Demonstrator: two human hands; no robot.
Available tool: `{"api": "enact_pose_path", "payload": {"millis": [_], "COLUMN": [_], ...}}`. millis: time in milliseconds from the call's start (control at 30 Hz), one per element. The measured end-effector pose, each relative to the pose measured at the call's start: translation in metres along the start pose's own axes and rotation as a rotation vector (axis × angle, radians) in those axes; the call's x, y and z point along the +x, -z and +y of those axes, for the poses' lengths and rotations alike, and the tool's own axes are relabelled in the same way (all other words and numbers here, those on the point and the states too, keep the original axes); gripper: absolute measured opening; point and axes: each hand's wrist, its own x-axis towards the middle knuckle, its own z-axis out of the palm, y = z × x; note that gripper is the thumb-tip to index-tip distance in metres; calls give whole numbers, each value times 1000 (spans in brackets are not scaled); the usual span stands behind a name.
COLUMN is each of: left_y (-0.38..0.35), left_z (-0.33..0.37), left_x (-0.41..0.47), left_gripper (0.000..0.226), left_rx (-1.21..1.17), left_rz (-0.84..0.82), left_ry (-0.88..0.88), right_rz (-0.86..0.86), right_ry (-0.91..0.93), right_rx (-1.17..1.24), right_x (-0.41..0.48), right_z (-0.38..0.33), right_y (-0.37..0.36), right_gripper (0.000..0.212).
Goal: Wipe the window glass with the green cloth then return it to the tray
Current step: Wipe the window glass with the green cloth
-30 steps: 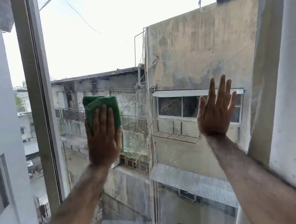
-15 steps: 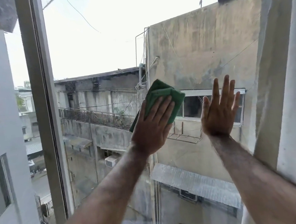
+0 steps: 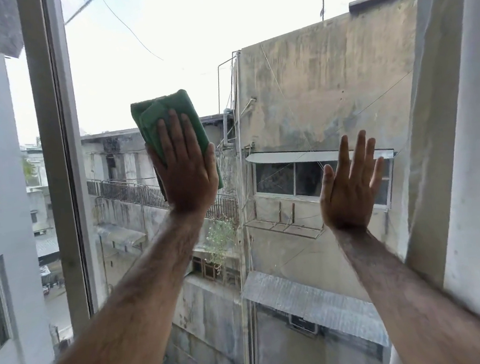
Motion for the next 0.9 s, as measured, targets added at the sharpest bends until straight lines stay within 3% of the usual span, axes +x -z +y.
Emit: {"api": "enact_pose_path", "payload": {"millis": [133, 367, 500, 800, 900], "left_y": [-2, 24, 48, 81, 84], "left_z": [-18, -38, -34, -26, -23], "left_x": [-38, -68, -39, 9, 14], "left_gripper": [69, 65, 37, 48, 43], "left_rx": [-4, 79, 146, 114, 92], "left_rz": [-37, -106, -40, -137, -175], "left_ry": [-218, -332, -345, -166, -144], "right_rz": [-6, -19, -34, -53, -60], "right_ry": [1, -7, -18, -17, -14], "right_rx": [2, 5, 7, 22, 30], "right_x": [1, 1, 1, 2, 2], "right_z": [2, 0, 0, -2, -1], "right_y": [0, 3, 4, 6, 6], "right_gripper": [63, 64, 63, 65, 65]}}
